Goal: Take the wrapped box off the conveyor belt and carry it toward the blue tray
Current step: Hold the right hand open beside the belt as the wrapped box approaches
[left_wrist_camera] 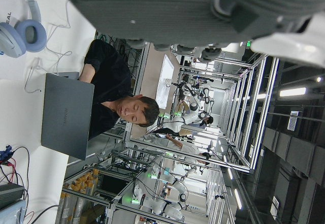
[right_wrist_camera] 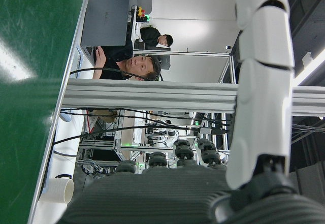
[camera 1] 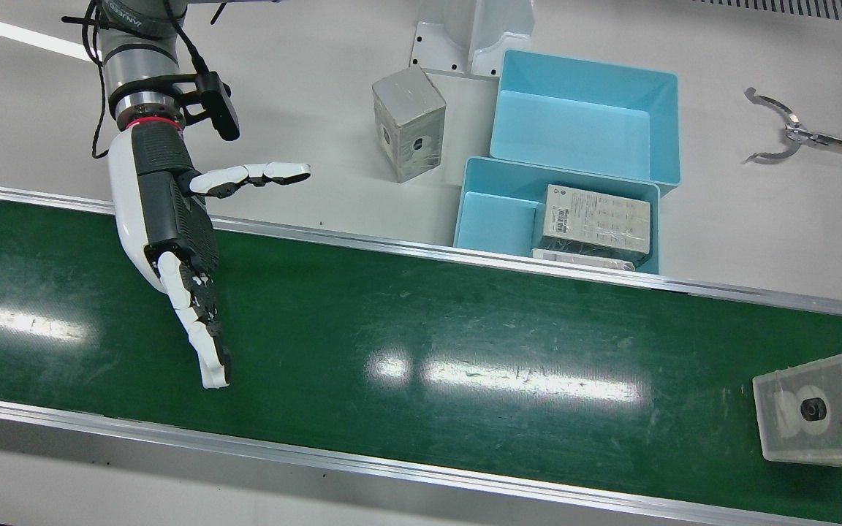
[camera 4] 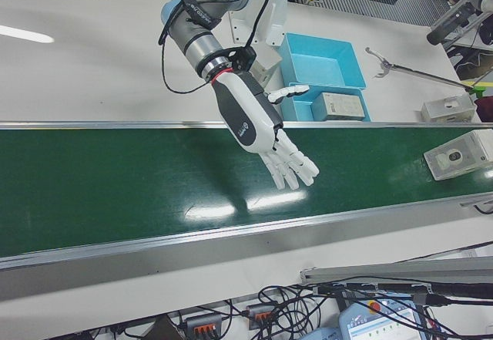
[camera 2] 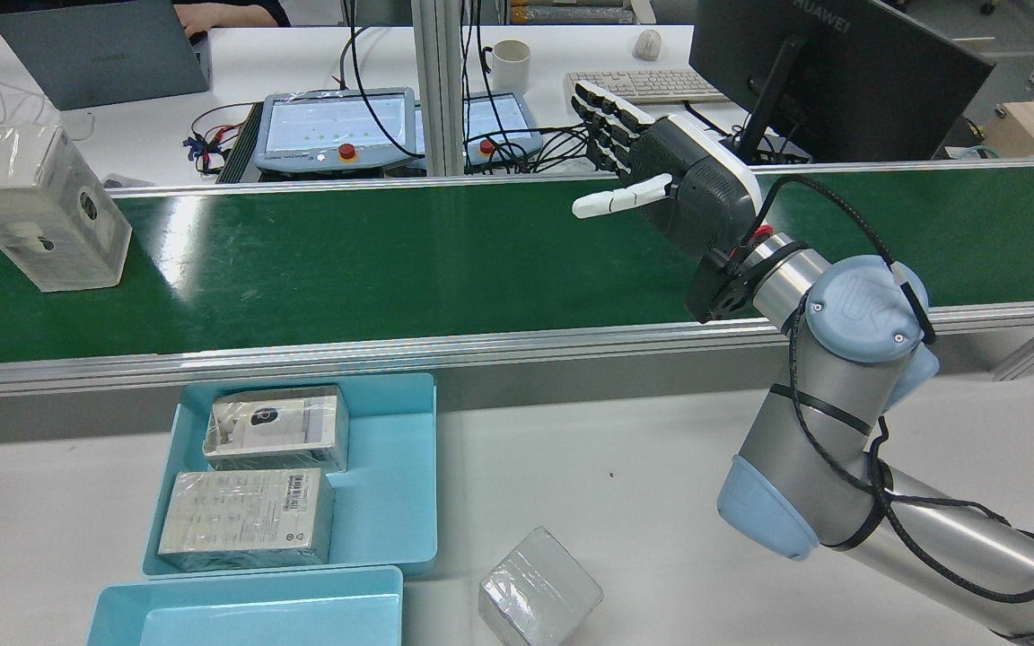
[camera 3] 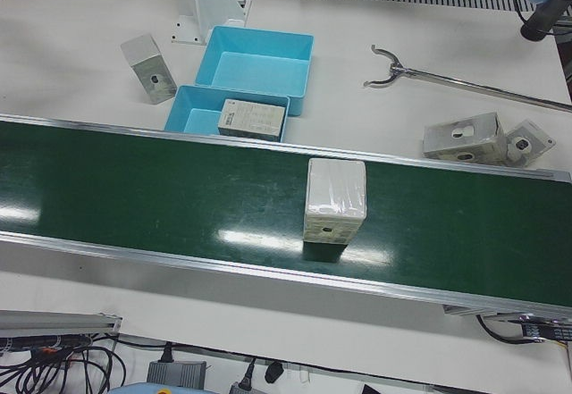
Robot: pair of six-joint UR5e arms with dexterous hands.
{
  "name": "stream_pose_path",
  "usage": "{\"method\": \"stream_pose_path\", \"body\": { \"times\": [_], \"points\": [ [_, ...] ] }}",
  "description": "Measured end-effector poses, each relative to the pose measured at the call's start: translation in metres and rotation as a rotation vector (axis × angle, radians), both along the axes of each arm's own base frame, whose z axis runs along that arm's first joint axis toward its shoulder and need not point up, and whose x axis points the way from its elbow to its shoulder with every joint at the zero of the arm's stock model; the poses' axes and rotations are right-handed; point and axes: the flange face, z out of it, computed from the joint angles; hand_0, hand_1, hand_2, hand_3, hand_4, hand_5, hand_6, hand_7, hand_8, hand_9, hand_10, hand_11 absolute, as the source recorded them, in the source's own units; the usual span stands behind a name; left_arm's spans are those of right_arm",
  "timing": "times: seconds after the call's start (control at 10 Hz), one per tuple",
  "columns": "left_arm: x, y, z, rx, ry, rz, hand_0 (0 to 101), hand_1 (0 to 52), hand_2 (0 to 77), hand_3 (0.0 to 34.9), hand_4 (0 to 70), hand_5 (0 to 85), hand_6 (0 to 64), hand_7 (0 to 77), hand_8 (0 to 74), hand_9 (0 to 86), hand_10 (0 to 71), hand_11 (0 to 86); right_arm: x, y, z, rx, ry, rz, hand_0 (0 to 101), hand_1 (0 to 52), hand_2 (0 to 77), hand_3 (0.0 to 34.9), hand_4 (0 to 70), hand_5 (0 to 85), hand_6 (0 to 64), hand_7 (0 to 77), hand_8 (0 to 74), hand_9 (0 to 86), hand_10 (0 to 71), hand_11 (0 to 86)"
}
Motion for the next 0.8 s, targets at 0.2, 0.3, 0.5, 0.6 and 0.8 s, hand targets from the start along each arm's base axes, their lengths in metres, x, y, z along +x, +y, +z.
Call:
{"method": "stream_pose_path", "body": {
  "times": [0.2, 0.3, 0.5, 0.6, 0.8],
  "points": [
    [0.0, 0.0, 0.0, 0.0, 0.0, 0.0, 0, 0.0, 0.5, 0.0, 0.0, 1.1, 0.0, 0.0, 0.0, 0.0, 0.5, 0.0, -0.003, 0.0, 0.001, -0.002, 0.002, -0.003, 48, 14.7, 10.4, 7.9, 1.6, 7.1, 0.0, 0.5, 2.7, 1.6, 0.0, 1.1],
    [0.0, 0.0, 0.0, 0.0, 0.0, 0.0, 0, 0.0, 1.1, 0.0, 0.0, 1.1, 0.0, 0.0, 0.0, 0.0, 0.0, 0.0, -0.003, -0.001, 0.002, -0.005, 0.005, -0.002, 48, 14.7, 10.4, 7.9, 1.6, 7.1, 0.0, 0.5, 2.7, 1.6, 0.0, 1.1],
    [0.0, 0.0, 0.0, 0.0, 0.0, 0.0, 0, 0.0, 1.1, 0.0, 0.0, 1.1, 0.0, 0.0, 0.0, 0.0, 0.0, 0.0, -0.003, -0.002, 0.006, -0.018, 0.017, 0.001, 47, 14.7, 10.9, 7.6, 1.6, 7.1, 0.0, 0.5, 2.7, 1.6, 0.0, 1.1],
    [0.0, 0.0, 0.0, 0.0, 0.0, 0.0, 0, 0.0, 1.1, 0.0, 0.0, 1.1, 0.0, 0.5, 0.0, 0.0, 0.0, 0.0, -0.001, -0.003, 0.009, -0.028, 0.025, 0.004, 48, 14.7, 11.4, 7.6, 3.3, 8.2, 0.0, 0.5, 2.7, 1.6, 0.0, 1.1],
    [0.0, 0.0, 0.0, 0.0, 0.0, 0.0, 0, 0.0, 0.5, 0.0, 0.0, 1.1, 0.0, 0.5, 0.0, 0.0, 0.0, 0.0, 0.004, -0.005, 0.014, -0.051, 0.042, 0.012, 47, 14.7, 11.4, 7.6, 2.7, 8.2, 0.0, 2.7, 2.7, 1.6, 0.0, 1.1]
  ]
}}
